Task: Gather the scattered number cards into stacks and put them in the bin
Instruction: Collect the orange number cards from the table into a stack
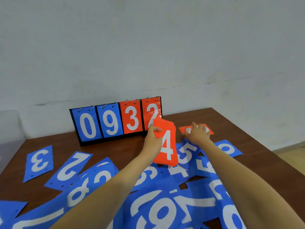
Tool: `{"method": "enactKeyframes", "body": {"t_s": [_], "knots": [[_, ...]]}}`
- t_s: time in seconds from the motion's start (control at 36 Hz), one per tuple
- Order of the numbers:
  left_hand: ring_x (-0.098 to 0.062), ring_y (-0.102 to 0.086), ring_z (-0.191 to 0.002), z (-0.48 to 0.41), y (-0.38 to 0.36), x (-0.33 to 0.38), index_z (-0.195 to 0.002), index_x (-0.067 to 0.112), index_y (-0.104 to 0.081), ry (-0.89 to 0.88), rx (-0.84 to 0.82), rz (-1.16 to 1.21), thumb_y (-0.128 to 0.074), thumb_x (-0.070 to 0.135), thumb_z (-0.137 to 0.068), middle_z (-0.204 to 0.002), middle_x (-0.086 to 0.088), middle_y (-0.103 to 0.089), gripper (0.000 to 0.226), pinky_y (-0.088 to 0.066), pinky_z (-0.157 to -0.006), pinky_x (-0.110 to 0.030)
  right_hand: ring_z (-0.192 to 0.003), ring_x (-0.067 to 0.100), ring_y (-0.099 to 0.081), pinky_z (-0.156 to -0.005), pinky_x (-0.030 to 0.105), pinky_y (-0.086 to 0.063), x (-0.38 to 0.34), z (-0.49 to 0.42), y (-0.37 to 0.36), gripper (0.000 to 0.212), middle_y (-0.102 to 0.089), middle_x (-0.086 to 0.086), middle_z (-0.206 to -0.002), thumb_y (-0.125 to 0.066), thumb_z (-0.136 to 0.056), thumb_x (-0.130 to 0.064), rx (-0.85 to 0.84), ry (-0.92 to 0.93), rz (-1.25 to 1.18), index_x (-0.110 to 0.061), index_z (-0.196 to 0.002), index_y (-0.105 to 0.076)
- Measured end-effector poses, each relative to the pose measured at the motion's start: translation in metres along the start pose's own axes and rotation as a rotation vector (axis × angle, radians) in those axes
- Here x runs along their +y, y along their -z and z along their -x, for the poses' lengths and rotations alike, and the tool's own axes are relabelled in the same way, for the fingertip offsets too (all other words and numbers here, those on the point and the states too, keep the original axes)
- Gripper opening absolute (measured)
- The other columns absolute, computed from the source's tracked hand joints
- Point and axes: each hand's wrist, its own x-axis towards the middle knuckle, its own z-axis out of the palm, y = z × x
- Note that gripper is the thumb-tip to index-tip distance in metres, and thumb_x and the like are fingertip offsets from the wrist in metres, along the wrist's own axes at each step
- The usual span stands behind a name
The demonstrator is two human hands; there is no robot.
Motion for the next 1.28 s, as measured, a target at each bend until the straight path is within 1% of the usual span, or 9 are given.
{"method": "enactKeyframes", "body": {"t_s": [0.11, 0.22, 0.44, 0.56, 0.72, 0.89, 0.97, 1.03, 1.28], "knots": [[-0.011, -0.054, -0.078, -0.016, -0.007, -0.007, -0.107, 0.029, -0.045, -0.007, -0.007, -0.010, -0.041, 0.001, -0.095, -0.130, 0.001, -0.044, 0.030, -0.051, -0.066, -0.028, -0.127, 0.030, -0.044, -0.104, 0.048, -0.038, 0.007, -0.028, -0.008, 0.080, -0.048, 0.012, -0.137, -0.052, -0.079, -0.066, -0.078, -0.052, -0.032, -0.021, -0.143, -0.035], [-0.014, -0.056, -0.090, -0.023, -0.012, -0.011, -0.104, 0.032, -0.045, -0.021, -0.015, -0.027, -0.043, 0.002, -0.095, -0.144, -0.001, -0.035, 0.031, -0.050, -0.065, -0.024, -0.108, 0.028, -0.058, -0.089, 0.040, -0.049, 0.003, -0.033, -0.005, 0.060, -0.060, 0.010, -0.123, -0.055, -0.085, -0.052, -0.052, 0.024, -0.060, -0.018, -0.135, -0.045], [-0.021, -0.059, -0.096, -0.017, -0.003, -0.011, -0.108, 0.028, -0.045, -0.041, 0.004, 0.003, -0.042, 0.004, -0.096, -0.131, -0.003, -0.045, 0.028, -0.052, -0.069, -0.030, -0.108, 0.025, -0.058, -0.084, 0.039, -0.048, 0.001, -0.005, -0.005, 0.040, -0.059, 0.005, -0.124, -0.048, -0.096, -0.033, 0.225, 0.273, -0.059, -0.019, -0.133, -0.045], [-0.020, -0.058, -0.097, -0.006, 0.015, -0.010, -0.109, 0.025, -0.045, -0.054, 0.080, 0.021, -0.042, 0.003, -0.096, -0.120, -0.002, -0.050, 0.026, -0.052, -0.063, -0.025, -0.106, 0.022, -0.059, -0.087, 0.035, -0.047, -0.008, 0.026, 0.014, 0.043, -0.059, 0.002, -0.125, -0.052, -0.094, -0.036, 0.290, 0.394, -0.304, -0.019, -0.134, -0.046], [-0.023, -0.059, -0.097, 0.026, 0.051, -0.003, -0.107, 0.024, -0.042, -0.145, 0.200, -0.044, -0.039, 0.000, -0.095, -0.119, -0.004, -0.051, 0.028, -0.045, -0.056, -0.021, -0.097, 0.007, -0.062, -0.075, 0.018, -0.051, -0.029, 0.113, 0.058, 0.036, -0.061, -0.011, -0.110, -0.058, -0.091, -0.040, 0.026, 0.508, -0.773, -0.026, -0.123, -0.050], [-0.012, -0.053, -0.075, 0.074, 0.084, 0.005, -0.116, 0.019, -0.042, -0.213, 0.212, -0.174, -0.040, -0.002, -0.094, -0.115, -0.004, -0.050, 0.030, -0.039, -0.046, -0.011, -0.095, 0.015, -0.067, -0.070, 0.023, -0.056, -0.050, 0.185, 0.072, 0.028, -0.068, -0.001, -0.106, -0.055, -0.093, -0.034, -0.411, 0.396, -1.017, -0.018, -0.115, -0.056], [-0.014, -0.055, -0.074, 0.108, 0.101, 0.010, -0.113, 0.020, -0.043, -0.219, 0.184, -0.126, -0.041, -0.002, -0.093, -0.112, -0.006, -0.053, 0.030, -0.048, -0.053, -0.020, -0.097, 0.017, -0.067, -0.071, 0.026, -0.056, -0.060, 0.217, 0.070, 0.031, -0.069, 0.003, -0.109, -0.054, -0.093, -0.036, -0.535, 0.338, -0.991, -0.016, -0.117, -0.058], [-0.020, -0.060, -0.084, 0.128, 0.110, 0.010, -0.110, 0.022, -0.043, -0.187, 0.150, -0.048, -0.046, 0.004, -0.094, -0.115, -0.007, -0.054, 0.025, -0.052, -0.063, -0.031, -0.097, 0.018, -0.067, -0.072, 0.027, -0.056, -0.067, 0.236, 0.066, 0.031, -0.069, 0.005, -0.109, -0.053, -0.094, -0.035, -0.581, 0.320, -1.001, -0.014, -0.116, -0.060], [-0.022, -0.055, -0.100, 0.189, 0.134, -0.012, -0.114, 0.025, -0.040, -0.104, 0.101, 0.054, -0.072, 0.007, -0.079, -0.118, -0.002, -0.047, 0.051, -0.052, -0.066, -0.028, -0.097, 0.017, -0.062, -0.082, 0.035, -0.054, -0.102, 0.295, 0.054, 0.033, -0.063, -0.001, -0.107, -0.050, -0.091, -0.050, -0.497, 0.288, -0.942, -0.022, -0.107, -0.057]]}}
